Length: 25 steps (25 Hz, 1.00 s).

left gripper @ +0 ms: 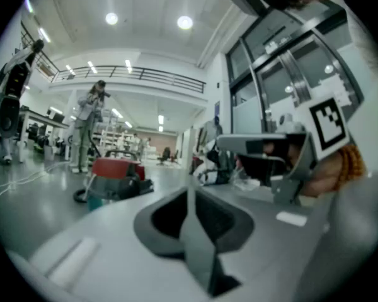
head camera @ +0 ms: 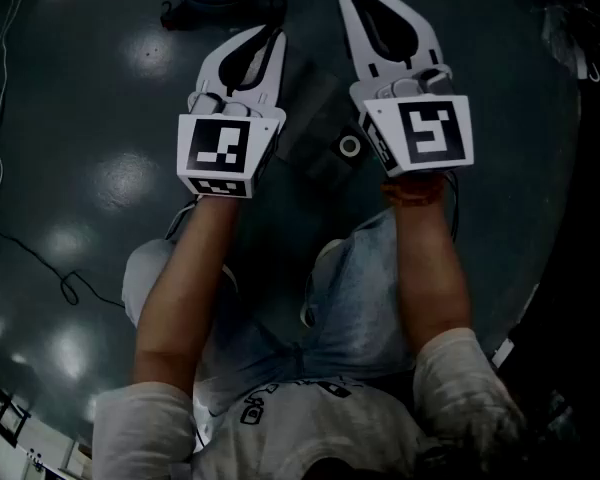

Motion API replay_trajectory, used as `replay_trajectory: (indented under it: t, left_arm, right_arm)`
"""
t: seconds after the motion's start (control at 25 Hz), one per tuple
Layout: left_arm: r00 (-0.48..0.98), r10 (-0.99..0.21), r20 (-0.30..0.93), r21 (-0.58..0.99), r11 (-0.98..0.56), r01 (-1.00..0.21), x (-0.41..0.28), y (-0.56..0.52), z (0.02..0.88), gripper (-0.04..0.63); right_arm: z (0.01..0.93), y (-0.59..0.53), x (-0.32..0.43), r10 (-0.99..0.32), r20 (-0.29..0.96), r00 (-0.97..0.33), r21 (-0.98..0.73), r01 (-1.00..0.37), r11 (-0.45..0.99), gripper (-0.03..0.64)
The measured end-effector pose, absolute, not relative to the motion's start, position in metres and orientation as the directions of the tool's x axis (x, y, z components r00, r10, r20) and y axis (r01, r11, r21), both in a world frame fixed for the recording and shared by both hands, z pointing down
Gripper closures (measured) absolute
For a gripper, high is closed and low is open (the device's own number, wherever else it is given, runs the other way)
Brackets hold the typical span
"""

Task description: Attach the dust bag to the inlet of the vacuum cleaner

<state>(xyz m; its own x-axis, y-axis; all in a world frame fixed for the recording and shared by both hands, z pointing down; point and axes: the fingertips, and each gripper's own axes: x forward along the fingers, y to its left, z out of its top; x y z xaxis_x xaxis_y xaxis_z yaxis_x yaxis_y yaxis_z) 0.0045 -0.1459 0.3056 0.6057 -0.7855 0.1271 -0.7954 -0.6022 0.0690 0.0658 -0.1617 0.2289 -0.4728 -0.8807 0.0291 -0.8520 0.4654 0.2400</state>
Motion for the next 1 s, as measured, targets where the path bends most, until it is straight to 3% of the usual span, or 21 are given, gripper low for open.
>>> replay_trajectory:
  t: [0.16,0.36,0.52,0.72,1.0]
  left_arm:
    - [0.662,-0.725,0.189,0.059,-0.665,-0.745,0.056,-0.137,0.33,0.498]
    - [0.713,-0.616,0.335,0.075,-0.737,-0.672,0.114,-0.112,0.412,0.472]
    - [0.689,-0.484,0.54,0.042,-0.802,-0.596,0.149,-0.056,0.527,0.433]
    - [0.643,-0.358,0.677,0.026,-0.861,-0.508,0.184,0.008,0.63,0.416]
    - [0.588,-0.216,0.78,0.091,-0.889,-0.448,0.21,0.058,0.71,0.416]
  right_arm:
    - [0.233,-0.159,0.124,-0.859,0.108,-0.501,0.323,-0.799,0.507,0.604]
    - [0.319,-0.142,0.184,-0.78,0.343,-0.524,0.444,-0.641,0.626,0.603]
    - [0.44,-0.096,0.23,-0.674,0.556,-0.486,0.416,-0.54,0.732,0.521]
    - [0.571,-0.03,0.256,-0.522,0.75,-0.407,0.432,-0.298,0.852,0.514]
    - [0.696,0.03,0.247,-0.321,0.887,-0.331,0.348,0.025,0.937,0.5]
